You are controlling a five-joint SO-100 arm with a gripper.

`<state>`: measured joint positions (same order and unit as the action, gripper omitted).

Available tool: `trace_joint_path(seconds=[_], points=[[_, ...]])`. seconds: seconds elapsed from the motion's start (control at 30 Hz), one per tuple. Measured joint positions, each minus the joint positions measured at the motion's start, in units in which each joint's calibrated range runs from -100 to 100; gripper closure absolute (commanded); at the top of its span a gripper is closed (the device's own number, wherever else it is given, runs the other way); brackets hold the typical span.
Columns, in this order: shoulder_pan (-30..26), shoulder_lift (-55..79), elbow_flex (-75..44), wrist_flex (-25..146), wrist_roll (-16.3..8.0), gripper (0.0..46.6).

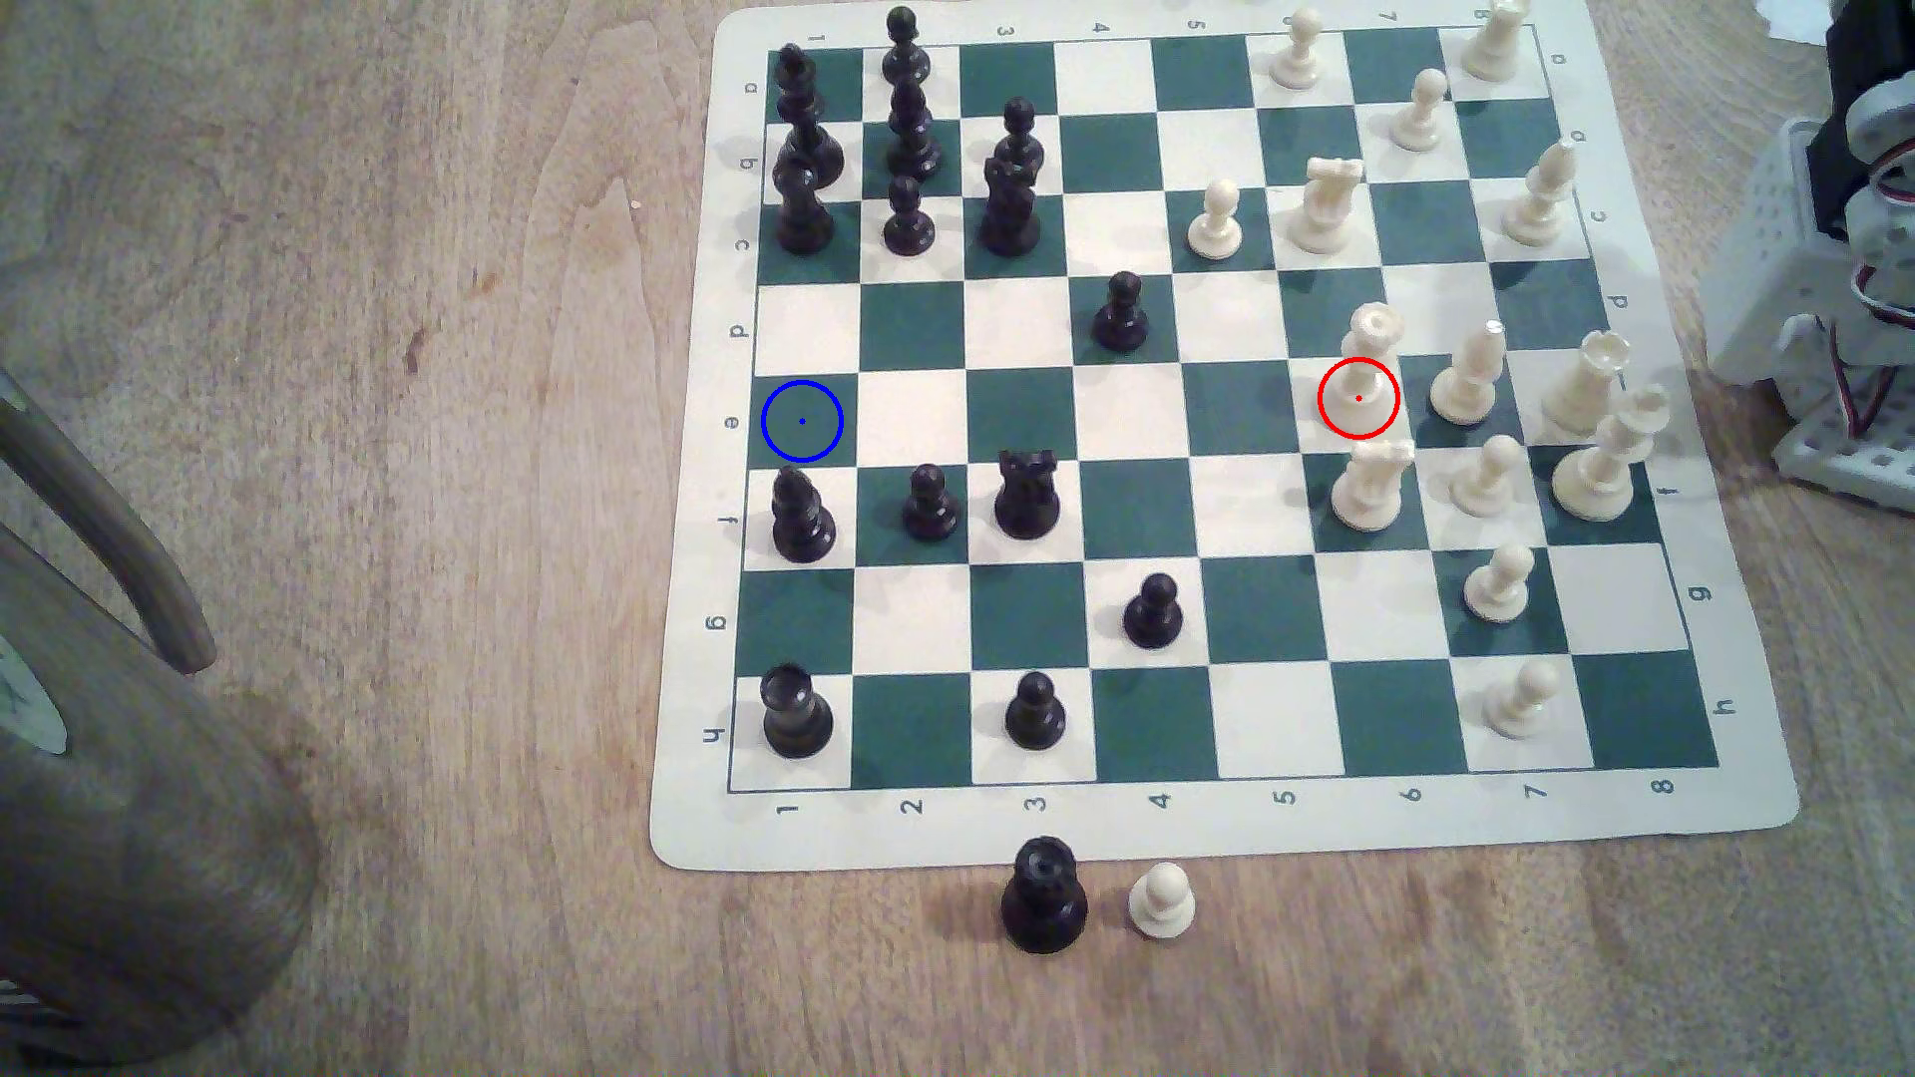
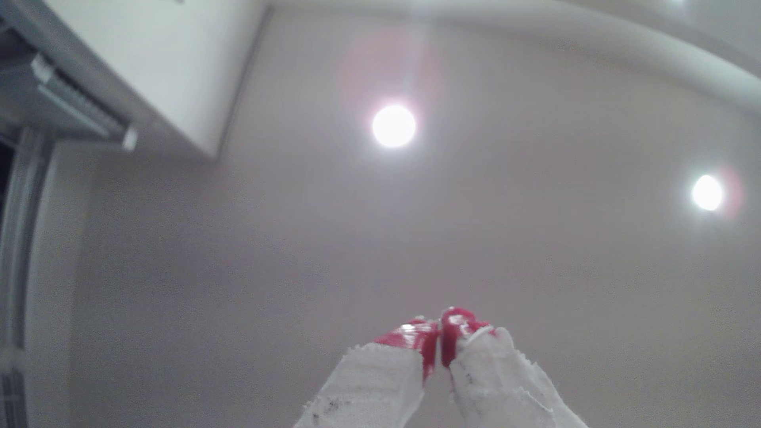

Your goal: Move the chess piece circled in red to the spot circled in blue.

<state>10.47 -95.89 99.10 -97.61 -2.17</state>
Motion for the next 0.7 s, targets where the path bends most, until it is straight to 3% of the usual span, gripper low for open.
trace_joint_path(seconds=[0.27,0.7], points=[[-5.97,0.25,0.0,0.8,0.0,46.4],[-7.96,0.34,-5.06,22.23,0.0,45.6]])
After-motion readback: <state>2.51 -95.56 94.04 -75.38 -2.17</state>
